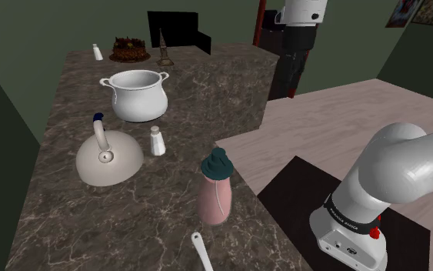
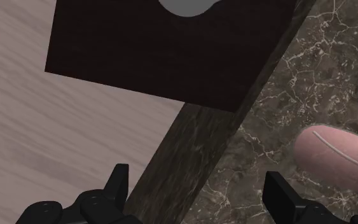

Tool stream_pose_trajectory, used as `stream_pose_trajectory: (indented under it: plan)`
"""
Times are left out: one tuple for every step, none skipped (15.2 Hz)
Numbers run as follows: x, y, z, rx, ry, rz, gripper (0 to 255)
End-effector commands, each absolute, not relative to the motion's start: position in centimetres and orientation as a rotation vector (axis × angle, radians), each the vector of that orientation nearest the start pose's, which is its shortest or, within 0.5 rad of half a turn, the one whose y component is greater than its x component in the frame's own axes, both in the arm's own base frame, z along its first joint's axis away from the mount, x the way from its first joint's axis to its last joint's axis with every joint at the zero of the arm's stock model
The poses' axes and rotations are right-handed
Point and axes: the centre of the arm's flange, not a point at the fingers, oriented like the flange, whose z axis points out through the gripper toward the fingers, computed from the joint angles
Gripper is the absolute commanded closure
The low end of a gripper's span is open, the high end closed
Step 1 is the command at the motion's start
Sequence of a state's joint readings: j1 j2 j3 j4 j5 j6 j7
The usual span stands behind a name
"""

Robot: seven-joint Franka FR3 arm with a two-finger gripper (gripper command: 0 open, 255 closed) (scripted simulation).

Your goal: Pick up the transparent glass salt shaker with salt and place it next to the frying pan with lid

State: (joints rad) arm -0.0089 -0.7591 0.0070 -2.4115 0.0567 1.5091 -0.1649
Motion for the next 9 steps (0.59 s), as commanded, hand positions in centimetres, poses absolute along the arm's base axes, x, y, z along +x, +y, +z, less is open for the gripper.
stream_pose_trajectory:
  plan:
    - [30.4,0.6,55.2,-3.061,-0.246,0.213,0]
    - [31.3,1.4,54.7,-3.061,-0.245,0.212,0]
    - [32.2,2.2,54.2,-3.06,-0.245,0.212,0]
    - [33.2,3.0,53.7,-3.06,-0.245,0.211,0]
    - [34.1,3.8,53.3,-3.06,-0.244,0.211,0]
    - [35.1,4.6,52.8,-3.06,-0.244,0.21,0]
    - [36.0,5.4,52.3,-3.06,-0.243,0.21,0]
    - [36.9,6.2,51.9,-3.06,-0.243,0.209,0]
    - [37.9,7.0,51.4,-3.06,-0.243,0.209,0]
